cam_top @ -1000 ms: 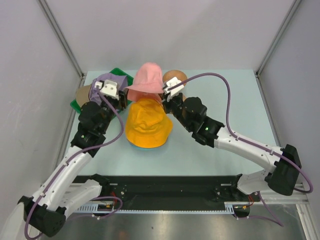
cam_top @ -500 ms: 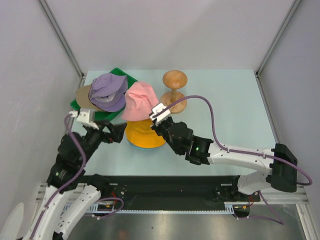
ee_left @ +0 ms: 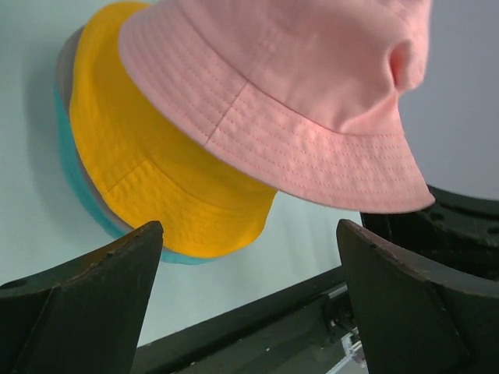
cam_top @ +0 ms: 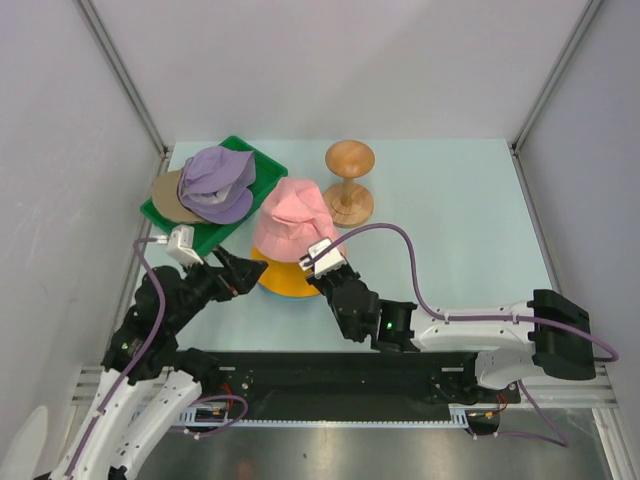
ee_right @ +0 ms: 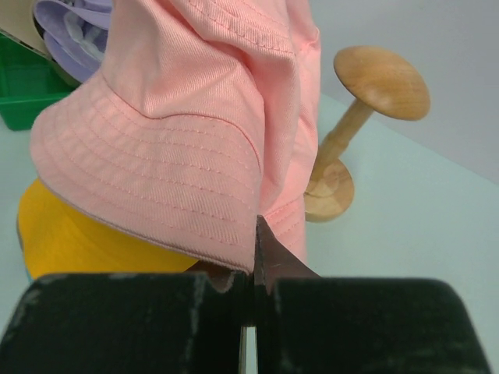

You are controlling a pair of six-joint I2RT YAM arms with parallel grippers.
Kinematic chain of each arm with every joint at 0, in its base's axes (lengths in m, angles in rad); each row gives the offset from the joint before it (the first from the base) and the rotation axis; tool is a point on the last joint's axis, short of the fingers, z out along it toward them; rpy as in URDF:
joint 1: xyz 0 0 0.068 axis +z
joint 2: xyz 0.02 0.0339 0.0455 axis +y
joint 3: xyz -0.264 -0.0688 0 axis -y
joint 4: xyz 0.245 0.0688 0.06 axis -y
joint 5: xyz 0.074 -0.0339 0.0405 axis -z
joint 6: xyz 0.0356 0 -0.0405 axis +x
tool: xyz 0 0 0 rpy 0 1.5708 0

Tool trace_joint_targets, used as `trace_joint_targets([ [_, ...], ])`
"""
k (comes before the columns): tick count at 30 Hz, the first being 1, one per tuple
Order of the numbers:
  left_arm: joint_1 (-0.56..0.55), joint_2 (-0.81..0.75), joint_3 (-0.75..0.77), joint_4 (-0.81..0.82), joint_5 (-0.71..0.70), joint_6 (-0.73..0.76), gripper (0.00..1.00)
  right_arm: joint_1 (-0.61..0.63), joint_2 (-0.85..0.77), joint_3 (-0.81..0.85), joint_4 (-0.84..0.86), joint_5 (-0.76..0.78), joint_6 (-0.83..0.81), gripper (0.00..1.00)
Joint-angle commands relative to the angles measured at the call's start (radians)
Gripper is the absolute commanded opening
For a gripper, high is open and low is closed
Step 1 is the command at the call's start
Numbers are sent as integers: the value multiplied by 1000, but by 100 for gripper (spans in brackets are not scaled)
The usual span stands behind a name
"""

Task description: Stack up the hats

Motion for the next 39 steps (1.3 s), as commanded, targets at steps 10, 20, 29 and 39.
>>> trace_joint_targets([
  [10,16,-90,-282,404,61,-422,86,28,-20,-84,6,158,144,7],
  [20,91,-18,-342,625,69,-486,81,37,-53,-99,-97,130,203,23],
  [29,105,68,-325,654,77,-475,68,52,-89,-101,-228,92,260,59],
  [39,125,19,-335,578,35,-475,23,117,-145,-86,-520,3,414,72],
])
